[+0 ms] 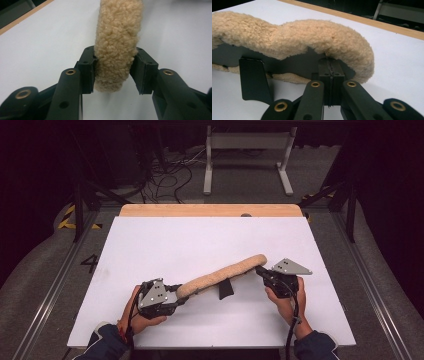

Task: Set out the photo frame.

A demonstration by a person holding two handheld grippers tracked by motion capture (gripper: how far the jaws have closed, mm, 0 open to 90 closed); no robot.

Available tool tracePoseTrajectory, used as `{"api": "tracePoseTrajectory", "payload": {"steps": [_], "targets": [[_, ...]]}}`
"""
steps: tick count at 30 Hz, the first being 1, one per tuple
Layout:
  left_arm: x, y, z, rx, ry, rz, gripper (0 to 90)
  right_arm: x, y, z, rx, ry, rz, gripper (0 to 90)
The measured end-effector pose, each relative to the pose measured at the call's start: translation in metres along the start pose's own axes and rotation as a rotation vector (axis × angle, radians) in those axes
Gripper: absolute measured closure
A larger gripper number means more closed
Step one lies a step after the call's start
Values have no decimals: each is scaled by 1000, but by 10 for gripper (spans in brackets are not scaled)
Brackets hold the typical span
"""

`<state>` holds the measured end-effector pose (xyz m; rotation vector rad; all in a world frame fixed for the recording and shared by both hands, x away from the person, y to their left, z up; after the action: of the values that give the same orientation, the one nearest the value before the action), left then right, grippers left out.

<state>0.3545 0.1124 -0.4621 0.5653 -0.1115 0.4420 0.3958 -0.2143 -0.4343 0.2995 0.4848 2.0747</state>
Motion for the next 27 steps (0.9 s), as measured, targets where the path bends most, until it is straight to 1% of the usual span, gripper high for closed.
{"api": "tracePoseTrajectory", "payload": {"steps": [2, 5, 12, 15, 21, 22, 27], "targets": [[0, 0, 0, 3, -5, -1, 611, 0, -2, -1, 4, -3, 0, 900], [0, 0, 0, 3, -7, -1, 628, -1, -5, -2, 11, -3, -1, 900], [1, 0, 1, 7, -8, -8, 639, -2, -6, -2, 13, -14, -3, 900], [0, 0, 1, 10, -19, -5, 640, -2, -7, -3, 15, -11, -10, 900], [-4, 1, 2, 12, -39, -5, 649, -3, -10, -2, 16, -20, -9, 900], [-5, 1, 2, 14, -48, -5, 650, -3, -10, -1, 17, -24, -8, 900], [-10, 1, 3, 16, -56, -12, 652, -2, -16, 2, 22, -26, 7, 900]]}}
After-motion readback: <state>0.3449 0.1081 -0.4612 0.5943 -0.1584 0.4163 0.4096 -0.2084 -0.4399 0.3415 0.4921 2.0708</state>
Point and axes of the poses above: each handheld gripper's, and its own axes: y roughly backward along the jaws, z roughly out of its top, x roughly to its left, the point moved 5 cm from there along -y, roughly forward along the jaws, and after that the axes turned 4 degrees about -y, right-handed, at the moved point
